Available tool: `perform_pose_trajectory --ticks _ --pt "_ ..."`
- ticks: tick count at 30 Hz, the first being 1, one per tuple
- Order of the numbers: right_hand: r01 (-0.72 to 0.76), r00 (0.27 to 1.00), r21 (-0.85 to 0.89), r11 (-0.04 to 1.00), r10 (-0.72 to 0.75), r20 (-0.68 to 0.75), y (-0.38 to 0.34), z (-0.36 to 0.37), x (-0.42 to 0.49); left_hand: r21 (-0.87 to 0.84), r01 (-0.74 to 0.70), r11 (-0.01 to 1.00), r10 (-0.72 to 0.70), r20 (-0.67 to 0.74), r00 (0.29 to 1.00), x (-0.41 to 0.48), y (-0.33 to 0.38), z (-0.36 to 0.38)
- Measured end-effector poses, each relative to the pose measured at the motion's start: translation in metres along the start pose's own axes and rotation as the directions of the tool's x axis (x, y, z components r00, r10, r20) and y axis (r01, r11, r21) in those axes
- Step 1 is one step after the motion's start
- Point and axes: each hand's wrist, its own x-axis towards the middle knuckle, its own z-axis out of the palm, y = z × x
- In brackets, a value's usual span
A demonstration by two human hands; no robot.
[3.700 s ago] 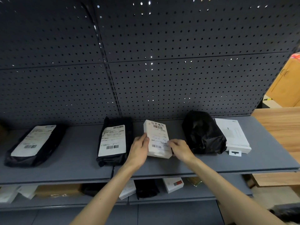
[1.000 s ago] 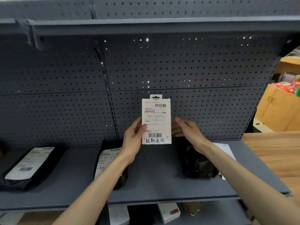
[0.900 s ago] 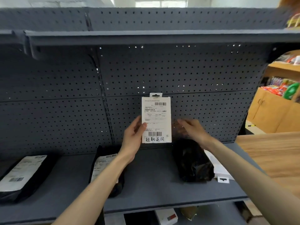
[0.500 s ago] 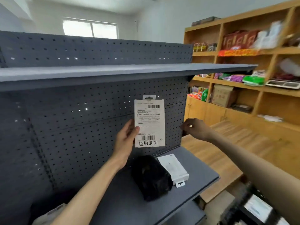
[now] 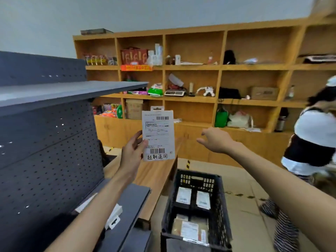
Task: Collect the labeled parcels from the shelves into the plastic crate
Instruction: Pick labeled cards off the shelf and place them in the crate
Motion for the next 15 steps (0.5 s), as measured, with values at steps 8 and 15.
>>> perform_pose_trajectory --ticks 8,15 --pt "-0.196 0.979 -0.105 0.975 0.201 0.037 0.09 -0.013 -0.053 -0.066 0.05 0.997 -0.034 0.224 0.974 0.012 -0.022 0.102" --pt "-0.257 0.962 -0.091 0.962 0.264 0.071 0.138 0.012 -0.039 -0.043 0.072 0.996 -0.056 0.305 0.951 0.034 -0.054 0.156"
